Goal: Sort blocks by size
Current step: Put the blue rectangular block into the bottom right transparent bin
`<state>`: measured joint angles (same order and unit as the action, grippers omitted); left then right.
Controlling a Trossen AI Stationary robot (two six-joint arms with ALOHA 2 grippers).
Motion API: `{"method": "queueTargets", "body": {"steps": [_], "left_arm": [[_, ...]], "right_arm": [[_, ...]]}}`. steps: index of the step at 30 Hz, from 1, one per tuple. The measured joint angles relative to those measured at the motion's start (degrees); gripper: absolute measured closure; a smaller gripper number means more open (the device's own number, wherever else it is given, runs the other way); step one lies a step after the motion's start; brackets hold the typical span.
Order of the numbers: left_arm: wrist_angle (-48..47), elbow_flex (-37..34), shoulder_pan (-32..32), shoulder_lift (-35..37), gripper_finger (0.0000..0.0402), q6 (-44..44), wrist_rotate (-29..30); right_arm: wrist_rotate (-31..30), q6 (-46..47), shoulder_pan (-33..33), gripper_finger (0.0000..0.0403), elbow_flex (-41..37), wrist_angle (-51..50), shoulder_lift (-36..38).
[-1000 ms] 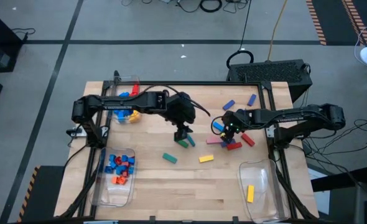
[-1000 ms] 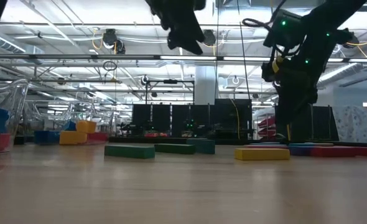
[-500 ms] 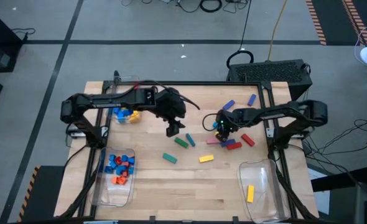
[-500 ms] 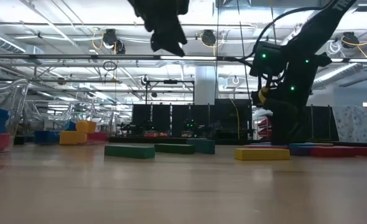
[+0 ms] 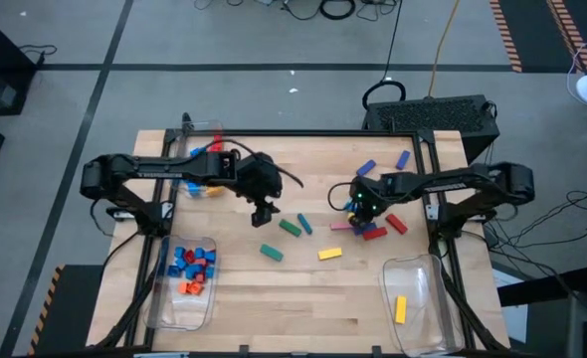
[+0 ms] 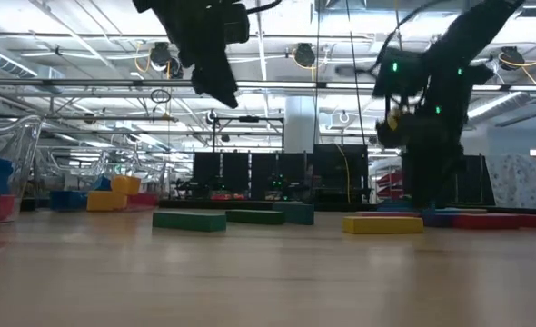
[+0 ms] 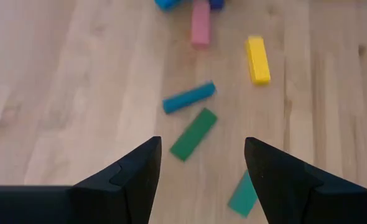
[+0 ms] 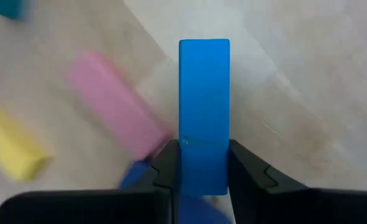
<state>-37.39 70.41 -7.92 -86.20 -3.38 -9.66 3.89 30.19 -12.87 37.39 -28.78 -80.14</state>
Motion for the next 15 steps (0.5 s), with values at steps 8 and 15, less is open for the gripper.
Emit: {"method": "queueTargets", "body": {"steps": [8, 15], "left_arm": [[6.5, -2.9, 2.7, -1.7, 0.0172, 11.5, -0.4], [9.6, -3.3, 2.7, -3.3, 0.0172, 14.1, -0.4]], "right_arm": [[1.2, 4.8, 5.7, 0.033, 8.4, -17.5, 9.1], [1.2, 12.0, 14.7, 0.033, 19.3, -35.4, 10.7]]}}
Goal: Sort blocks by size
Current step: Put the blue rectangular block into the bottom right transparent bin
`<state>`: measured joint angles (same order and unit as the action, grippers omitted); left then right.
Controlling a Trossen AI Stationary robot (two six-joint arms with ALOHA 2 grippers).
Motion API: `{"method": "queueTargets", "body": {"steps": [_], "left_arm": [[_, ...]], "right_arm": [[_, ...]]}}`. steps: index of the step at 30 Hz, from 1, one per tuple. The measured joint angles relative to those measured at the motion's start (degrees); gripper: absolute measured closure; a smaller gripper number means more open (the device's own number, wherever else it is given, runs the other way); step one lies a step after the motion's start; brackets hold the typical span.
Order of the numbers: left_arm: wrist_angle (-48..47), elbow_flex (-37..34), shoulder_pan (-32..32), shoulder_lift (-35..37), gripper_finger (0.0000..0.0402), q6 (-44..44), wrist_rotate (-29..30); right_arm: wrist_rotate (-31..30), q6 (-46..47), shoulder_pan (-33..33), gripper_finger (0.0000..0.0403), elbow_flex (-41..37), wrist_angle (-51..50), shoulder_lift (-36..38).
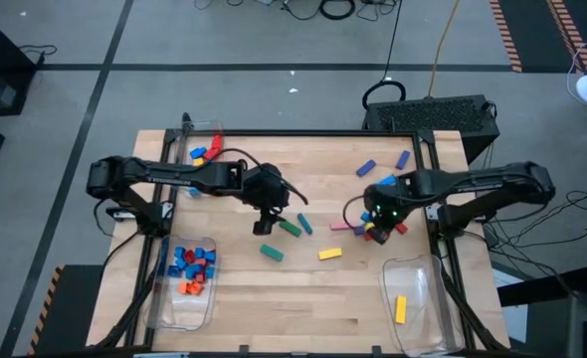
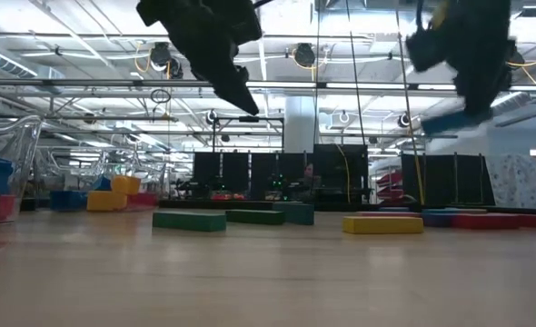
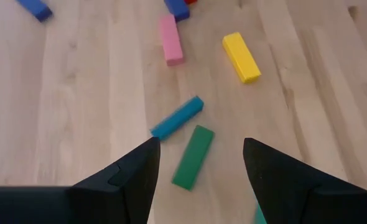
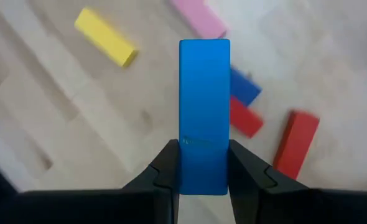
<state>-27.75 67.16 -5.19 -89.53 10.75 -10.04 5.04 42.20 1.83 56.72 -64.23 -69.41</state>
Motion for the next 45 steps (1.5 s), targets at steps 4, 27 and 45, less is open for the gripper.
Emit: {"method": "queueTargets", "body": {"steps": [4, 27, 45], "left_arm": [[0.8, 0.0, 0.1, -1.7, 0.0172, 4.9, 0.3], [11.2, 1.2, 0.6, -15.6, 0.0172, 13.7, 0.5], [11.6, 6.4, -0.9, -26.9, 0.0172, 16.7, 0.0]], "right_arm": [[0.9, 4.9, 6.1, 0.033, 5.1, -4.4, 0.0], [7.3, 43.6, 39.6, 0.033, 9.3, -2.6, -0.8], [10.3, 53.2, 48.3, 0.015, 9.3, -1.0, -9.7]]}}
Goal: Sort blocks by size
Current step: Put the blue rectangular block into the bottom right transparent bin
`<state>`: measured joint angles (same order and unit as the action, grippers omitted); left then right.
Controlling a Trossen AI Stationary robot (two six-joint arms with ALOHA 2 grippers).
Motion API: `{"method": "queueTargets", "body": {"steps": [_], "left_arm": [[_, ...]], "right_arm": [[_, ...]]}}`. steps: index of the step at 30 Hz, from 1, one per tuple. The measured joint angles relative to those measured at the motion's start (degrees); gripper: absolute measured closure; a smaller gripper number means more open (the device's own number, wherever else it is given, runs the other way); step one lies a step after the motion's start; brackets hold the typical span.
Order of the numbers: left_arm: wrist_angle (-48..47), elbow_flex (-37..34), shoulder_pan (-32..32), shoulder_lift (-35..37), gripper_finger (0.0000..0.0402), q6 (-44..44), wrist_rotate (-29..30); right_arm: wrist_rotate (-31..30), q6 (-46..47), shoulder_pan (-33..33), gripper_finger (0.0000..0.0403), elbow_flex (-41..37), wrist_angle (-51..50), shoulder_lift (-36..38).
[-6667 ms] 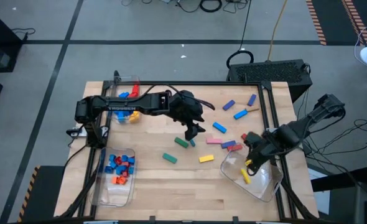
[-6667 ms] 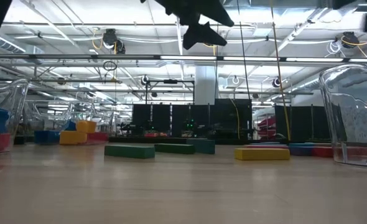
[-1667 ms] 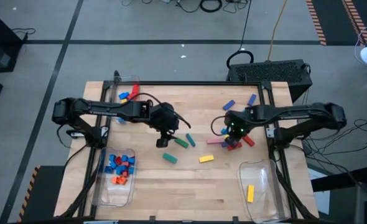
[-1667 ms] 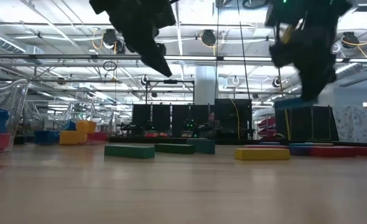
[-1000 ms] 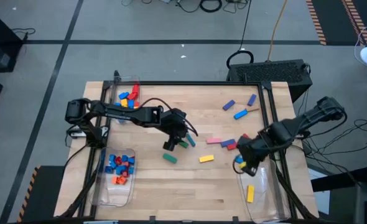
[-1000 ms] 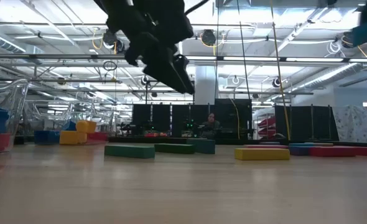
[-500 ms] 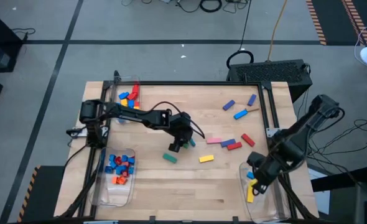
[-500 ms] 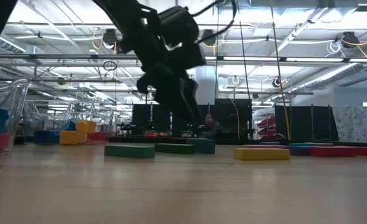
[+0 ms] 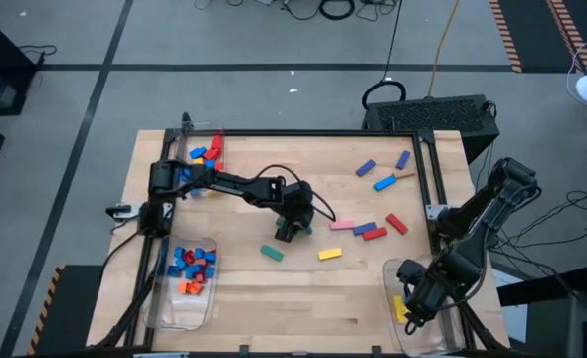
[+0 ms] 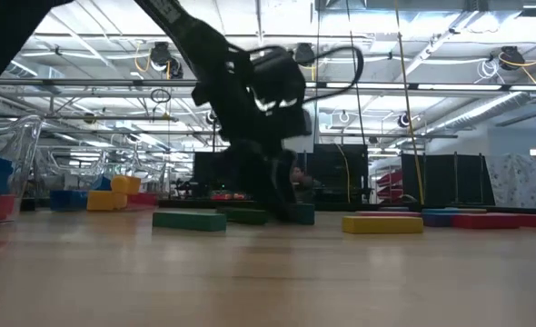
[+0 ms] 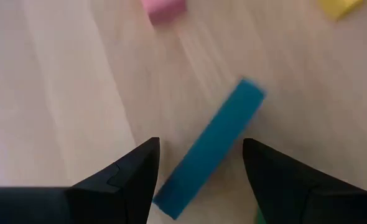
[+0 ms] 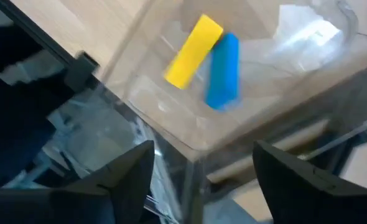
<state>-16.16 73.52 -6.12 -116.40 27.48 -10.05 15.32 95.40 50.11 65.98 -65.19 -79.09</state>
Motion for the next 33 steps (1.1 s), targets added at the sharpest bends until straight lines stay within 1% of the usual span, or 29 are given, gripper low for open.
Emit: {"method": "queueTargets", "body": {"steps": [2, 4, 6, 8, 11, 17, 20, 22, 24, 26, 28, 29, 31, 33], "left_arm": [[-0.6, 0.0, -0.2, -0.3, 0.0172, -0.2, -0.2], [-1.2, 0.0, -0.3, -0.4, 0.0172, -0.8, -0.4], [-1.2, 0.0, -0.3, -0.4, 0.0177, -1.5, -0.4], [-1.2, 0.0, -0.3, -0.4, 0.0194, -1.6, -0.4], [-0.9, 0.0, -0.3, -0.2, 0.0236, -2.7, -0.4], [-0.6, 0.0, -0.3, -0.1, 0.0344, -6.2, 0.0], [-0.8, 0.1, -0.3, 0.1, 0.0346, -7.5, -0.6], [-1.4, 1.0, -0.3, 0.2, 0.0346, -8.2, -2.2], [-1.0, 2.9, -0.3, 0.5, 0.0346, -9.2, -5.5], [-0.9, 5.0, -0.3, 0.9, 0.0346, -10.3, -10.5], [-0.3, 8.2, -0.2, 1.0, 0.0346, -10.7, -16.0], [-0.6, 9.8, -0.1, 1.0, 0.0346, -10.9, -17.9], [-0.8, 13.1, 0.2, 1.0, 0.0346, -11.9, -19.6], [-1.0, 16.5, 0.6, 1.0, 0.0346, -12.1, -19.8]], "right_arm": [[-0.9, 1.2, 0.0, 0.014, 0.0, 1.2, -0.2], [-3.2, 2.0, 0.0, 0.0138, 0.0, 2.2, -0.2], [-6.8, 2.8, 0.0, 0.0144, 0.0, 3.5, -0.1], [-10.2, 3.0, 0.0, 0.0158, 0.0, 4.2, 0.0], [-13.1, 2.9, -0.5, 0.0185, 0.0, 4.4, 0.0], [-16.2, -0.1, -2.6, 0.0236, 0.0, 4.6, 0.0], [-17.4, -3.6, -4.6, 0.0251, 0.0, 5.9, 0.0], [-18.6, -7.2, -6.2, 0.0255, 0.0, 7.1, 0.0], [-20.0, -11.0, -8.3, 0.0256, 0.0, 8.5, 0.0], [-21.5, -14.6, -10.8, 0.0254, 0.0, 9.0, 0.0], [-21.7, -17.7, -13.6, 0.0249, 0.0, 9.1, 0.0], [-21.7, -19.2, -15.0, 0.0246, 0.0, 9.1, 0.0], [-21.7, -22.5, -17.4, 0.0239, 0.0, 9.3, 0.0], [-21.7, -26.5, -19.7, 0.023, 0.0, 9.9, 0.0]]}}
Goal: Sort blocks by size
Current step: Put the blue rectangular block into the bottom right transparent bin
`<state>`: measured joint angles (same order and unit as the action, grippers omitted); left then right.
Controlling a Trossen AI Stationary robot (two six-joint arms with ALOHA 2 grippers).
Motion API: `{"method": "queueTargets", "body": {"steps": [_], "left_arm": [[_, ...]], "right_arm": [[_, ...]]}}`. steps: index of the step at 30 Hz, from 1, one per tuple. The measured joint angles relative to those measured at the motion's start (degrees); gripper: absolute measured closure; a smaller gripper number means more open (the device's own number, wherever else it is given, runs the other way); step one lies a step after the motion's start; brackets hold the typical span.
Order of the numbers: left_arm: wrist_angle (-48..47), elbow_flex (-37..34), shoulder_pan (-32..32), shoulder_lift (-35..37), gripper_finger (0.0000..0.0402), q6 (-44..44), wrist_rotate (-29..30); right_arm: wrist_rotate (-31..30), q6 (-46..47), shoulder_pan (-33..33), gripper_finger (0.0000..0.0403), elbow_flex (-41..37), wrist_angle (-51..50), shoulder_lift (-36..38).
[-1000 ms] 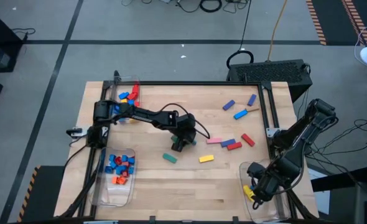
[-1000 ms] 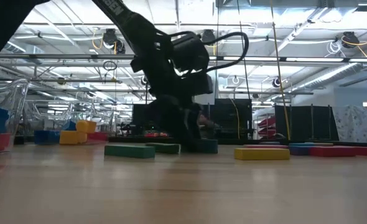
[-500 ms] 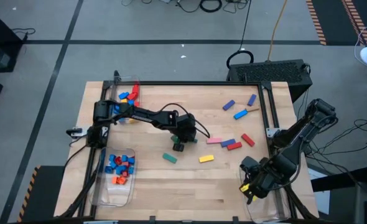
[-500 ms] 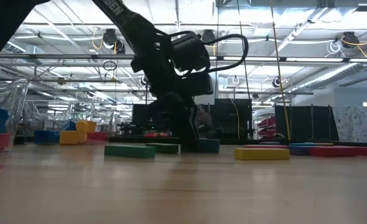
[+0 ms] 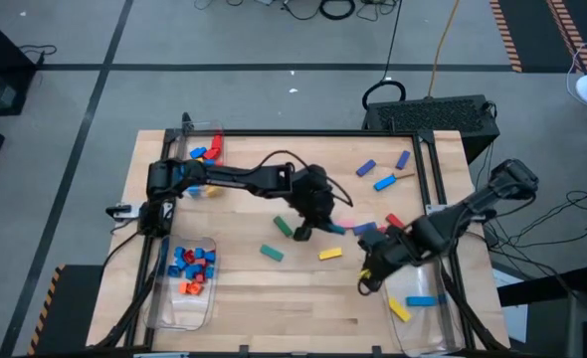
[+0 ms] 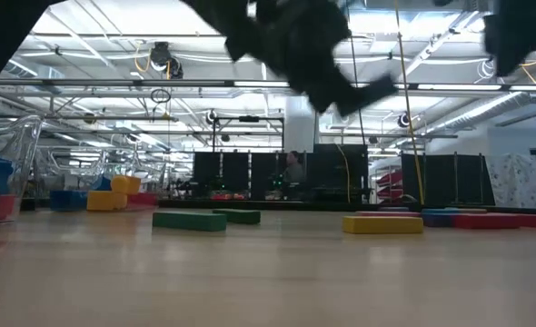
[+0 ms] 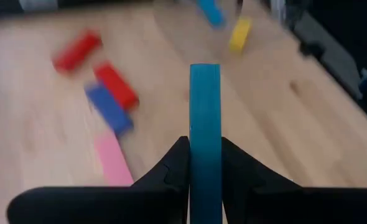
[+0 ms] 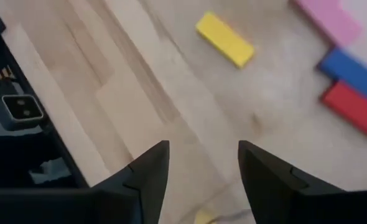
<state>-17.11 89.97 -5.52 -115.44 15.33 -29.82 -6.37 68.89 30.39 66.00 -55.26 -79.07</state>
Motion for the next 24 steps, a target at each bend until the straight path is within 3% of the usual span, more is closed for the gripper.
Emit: {"method": "queueTargets", "body": {"steps": [7, 13, 24], "left_arm": [[-0.2, 7.0, 1.3, 0.0, 0.0346, -0.1, -1.7], [-3.0, 8.0, 1.1, 0.0, 0.0346, -0.1, -1.7], [-2.9, 8.0, 1.2, 0.0, 0.0346, -0.1, -1.7]], "right_arm": [[-1.2, -9.7, -7.2, 0.02, 1.4, 1.2, 0.0], [-14.5, -16.8, -8.5, 0.0193, 8.3, -2.1, 1.3], [-8.2, -23.1, -12.5, 0.0239, 8.7, -2.8, 1.3]]}}
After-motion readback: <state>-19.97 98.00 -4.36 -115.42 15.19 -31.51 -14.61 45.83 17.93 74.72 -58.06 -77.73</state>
